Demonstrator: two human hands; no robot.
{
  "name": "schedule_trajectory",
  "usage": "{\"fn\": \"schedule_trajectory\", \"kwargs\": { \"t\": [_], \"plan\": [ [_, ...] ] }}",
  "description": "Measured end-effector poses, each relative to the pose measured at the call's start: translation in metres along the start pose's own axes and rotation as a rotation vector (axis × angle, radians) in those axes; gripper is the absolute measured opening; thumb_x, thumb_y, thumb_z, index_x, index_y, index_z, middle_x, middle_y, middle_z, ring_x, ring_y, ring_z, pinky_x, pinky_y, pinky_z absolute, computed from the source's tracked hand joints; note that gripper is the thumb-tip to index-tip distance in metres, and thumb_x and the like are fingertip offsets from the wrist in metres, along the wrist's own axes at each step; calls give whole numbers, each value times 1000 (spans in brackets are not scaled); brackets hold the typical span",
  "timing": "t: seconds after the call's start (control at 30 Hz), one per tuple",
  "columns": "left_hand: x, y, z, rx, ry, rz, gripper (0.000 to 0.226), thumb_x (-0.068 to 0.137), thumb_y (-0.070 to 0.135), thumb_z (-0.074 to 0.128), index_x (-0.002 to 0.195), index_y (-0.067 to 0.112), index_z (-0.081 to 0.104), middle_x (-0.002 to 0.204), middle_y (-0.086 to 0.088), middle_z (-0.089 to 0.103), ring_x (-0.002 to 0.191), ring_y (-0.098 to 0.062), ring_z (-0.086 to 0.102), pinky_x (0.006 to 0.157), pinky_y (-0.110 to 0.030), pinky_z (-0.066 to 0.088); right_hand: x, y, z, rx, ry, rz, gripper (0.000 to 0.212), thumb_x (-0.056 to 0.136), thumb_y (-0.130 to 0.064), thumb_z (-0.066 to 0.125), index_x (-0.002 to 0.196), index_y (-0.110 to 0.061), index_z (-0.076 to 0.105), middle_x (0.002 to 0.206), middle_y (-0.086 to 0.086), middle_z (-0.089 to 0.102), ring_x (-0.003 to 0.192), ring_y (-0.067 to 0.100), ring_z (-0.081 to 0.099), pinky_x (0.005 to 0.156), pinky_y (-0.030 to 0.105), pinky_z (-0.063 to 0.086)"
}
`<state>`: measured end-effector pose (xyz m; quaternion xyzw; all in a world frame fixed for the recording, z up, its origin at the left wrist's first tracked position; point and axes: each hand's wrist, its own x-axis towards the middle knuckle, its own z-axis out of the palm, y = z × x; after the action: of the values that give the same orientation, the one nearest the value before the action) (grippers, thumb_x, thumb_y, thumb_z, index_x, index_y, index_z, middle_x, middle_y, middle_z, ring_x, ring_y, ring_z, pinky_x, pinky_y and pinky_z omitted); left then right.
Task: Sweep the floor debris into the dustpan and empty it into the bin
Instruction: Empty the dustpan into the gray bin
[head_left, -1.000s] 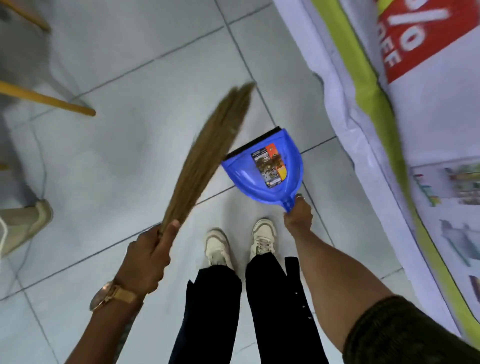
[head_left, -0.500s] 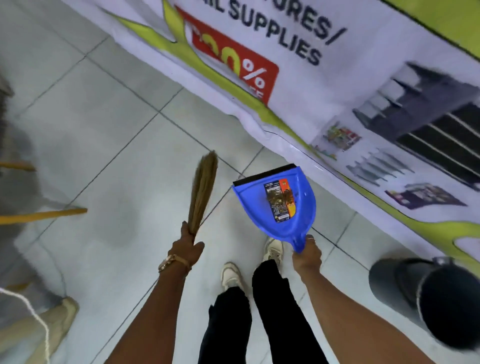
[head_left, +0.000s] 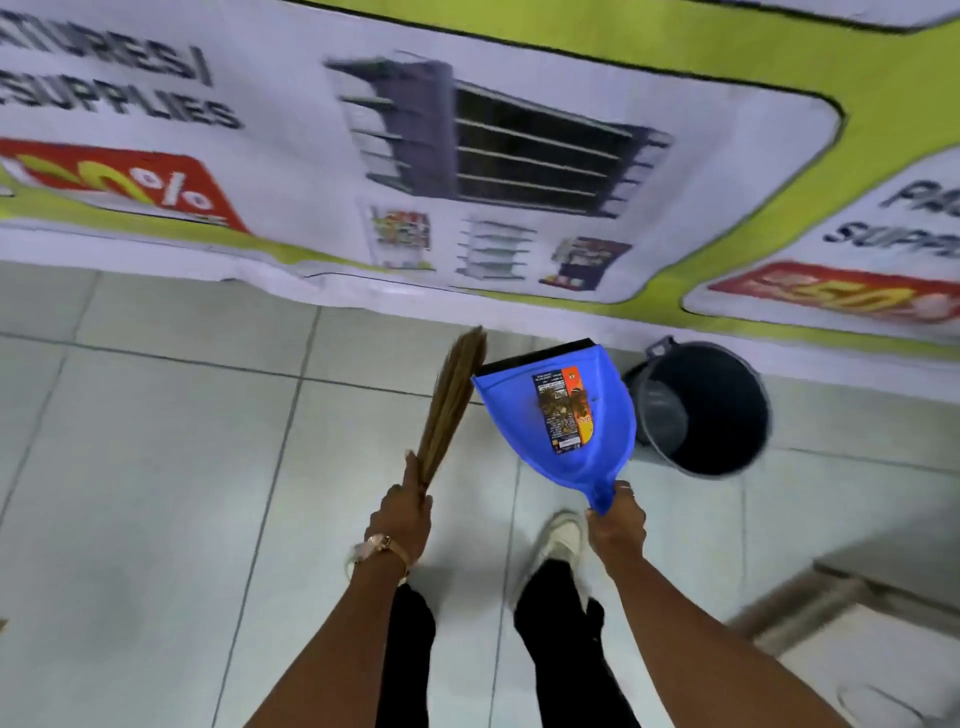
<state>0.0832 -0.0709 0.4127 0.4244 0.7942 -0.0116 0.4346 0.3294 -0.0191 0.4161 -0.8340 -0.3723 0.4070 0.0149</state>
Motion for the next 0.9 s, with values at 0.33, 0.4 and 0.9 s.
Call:
{"fn": "schedule_trajectory", "kwargs": {
  "t": [0.33,0.4,0.9],
  "plan": [
    [13,159,99,279,-66,171,66,99,28,37,153,33,0,118,-17,56,103,-38,59,88,-45,49,88,94,-130,-2,-89,295,41,93,-14,56,129,4,46,133,23,54,124,38,52,97,37,45],
    [20,174,106,320,-59,182,66,98,28,38,153,33,2,118,-18,57,104,-39,59,88,-45,49,108,96,-147,-20,-139,285,45,96,-19,54,133,5,44,138,23,50,129,36,49,102,36,42],
    [49,220,111,479,-51,98,67,94,27,42,150,41,7,106,-16,63,75,-29,55,67,-33,43,195,78,-229,175,-170,366,42,96,-25,44,133,-5,46,105,15,57,86,29,60,74,32,43]
  ]
}}
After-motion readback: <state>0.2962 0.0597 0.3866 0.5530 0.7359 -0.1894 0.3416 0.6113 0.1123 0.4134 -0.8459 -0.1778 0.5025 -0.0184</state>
